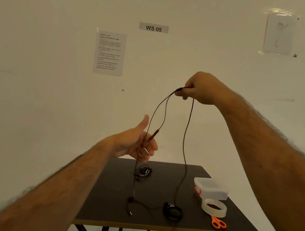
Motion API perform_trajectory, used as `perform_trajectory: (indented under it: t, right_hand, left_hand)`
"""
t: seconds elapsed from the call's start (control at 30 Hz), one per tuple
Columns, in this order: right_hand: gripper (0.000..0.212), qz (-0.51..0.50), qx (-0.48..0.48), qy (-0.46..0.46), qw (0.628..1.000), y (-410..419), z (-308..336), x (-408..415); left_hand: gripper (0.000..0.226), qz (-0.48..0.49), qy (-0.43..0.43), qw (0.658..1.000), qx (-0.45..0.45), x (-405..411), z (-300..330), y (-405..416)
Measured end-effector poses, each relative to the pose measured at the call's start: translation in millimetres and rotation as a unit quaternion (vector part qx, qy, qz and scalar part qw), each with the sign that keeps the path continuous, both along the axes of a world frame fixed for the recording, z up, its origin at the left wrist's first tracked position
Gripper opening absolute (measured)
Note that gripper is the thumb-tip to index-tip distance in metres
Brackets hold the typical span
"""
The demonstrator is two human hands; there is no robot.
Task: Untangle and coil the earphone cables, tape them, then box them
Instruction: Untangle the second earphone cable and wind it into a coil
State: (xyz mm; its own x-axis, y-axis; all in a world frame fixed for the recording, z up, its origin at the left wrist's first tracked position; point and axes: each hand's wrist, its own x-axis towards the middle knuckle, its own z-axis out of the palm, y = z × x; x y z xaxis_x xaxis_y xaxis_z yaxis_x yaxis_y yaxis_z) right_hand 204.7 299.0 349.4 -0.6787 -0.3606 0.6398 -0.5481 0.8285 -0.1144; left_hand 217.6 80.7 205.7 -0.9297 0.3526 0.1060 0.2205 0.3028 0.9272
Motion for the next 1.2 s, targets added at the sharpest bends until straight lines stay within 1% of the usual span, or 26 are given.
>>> perform_trajectory:
  t: [0.03,0.07,0.1,0.17,0.2,0.27,0.33,0.43,0.5,0.57,0.63,0.7,0.8,0.87,0.93,1.0,1.1,1.13,1.17,1.2]
  right_hand:
    - [0.033,0.025,-0.015,-0.028,0.999,-1,-2,2]
    - [0.03,0.051,-0.035,-0.059,0.996,-2,-3,3]
    - [0.027,0.075,-0.053,-0.088,0.992,-2,-5,5]
    - [0.021,0.121,-0.063,-0.12,0.983,-4,-8,6]
    - [0.018,0.143,-0.064,-0.125,0.98,-5,-9,6]
    - [0.012,0.182,-0.071,-0.129,0.972,-8,-12,5]
    - [0.008,0.212,-0.08,-0.132,0.965,-13,-15,6]
    - [0.007,0.232,-0.07,-0.119,0.963,-19,-19,6]
    - [0.006,0.239,-0.067,-0.103,0.963,-20,-18,7]
    - [0.005,0.256,-0.083,-0.104,0.957,-14,-16,9]
    - [0.003,0.283,-0.118,-0.132,0.943,-2,-11,11]
    - [0.009,0.296,-0.126,-0.181,0.929,14,-8,12]
    - [0.025,0.286,-0.046,-0.298,0.909,28,-12,8]
    - [0.042,0.291,-0.031,-0.376,0.879,29,-19,4]
    - [0.055,0.314,-0.04,-0.423,0.849,28,-24,0]
    - [0.069,0.357,-0.054,-0.444,0.82,26,-28,-4]
    - [0.096,0.426,-0.075,-0.456,0.778,26,-31,-10]
    - [0.103,0.43,-0.078,-0.46,0.773,24,-34,-11]
    - [0.104,0.416,-0.079,-0.457,0.782,20,-37,-11]
    - [0.098,0.39,-0.078,-0.447,0.802,15,-40,-9]
  left_hand:
    - [0.097,-0.011,-0.008,1.0,0.0,0,-1,0]
    - [0.1,-0.016,-0.012,1.0,-0.006,-1,-1,-1]
    - [0.099,-0.013,-0.014,1.0,-0.016,-1,-1,-2]
    - [0.086,0.018,-0.003,0.999,-0.039,0,0,-4]
    - [0.076,0.043,0.021,0.998,-0.05,0,2,-3]
    - [0.052,0.096,0.105,0.988,-0.053,1,7,1]
    - [0.038,0.115,0.172,0.978,-0.008,4,15,10]
    - [0.037,0.05,0.173,0.979,0.09,13,29,25]
    - [0.03,0.022,0.176,0.975,0.137,18,35,31]
    - [0.025,0.029,0.191,0.971,0.144,18,38,28]
    - [0.026,0.033,0.194,0.972,0.126,19,41,20]
    - [0.026,0.038,0.198,0.974,0.104,21,44,12]
    - [0.025,0.064,0.231,0.969,0.059,25,51,9]
    - [0.025,0.094,0.263,0.96,0.009,29,56,16]
    - [0.025,0.121,0.287,0.95,-0.03,30,60,27]
    - [0.025,0.14,0.301,0.942,-0.055,31,62,36]
    - [0.026,0.147,0.309,0.937,-0.075,32,65,41]
    - [0.026,0.149,0.307,0.936,-0.081,33,66,41]
    - [0.027,0.151,0.307,0.936,-0.087,33,66,41]
    - [0.029,0.153,0.305,0.935,-0.093,34,66,40]
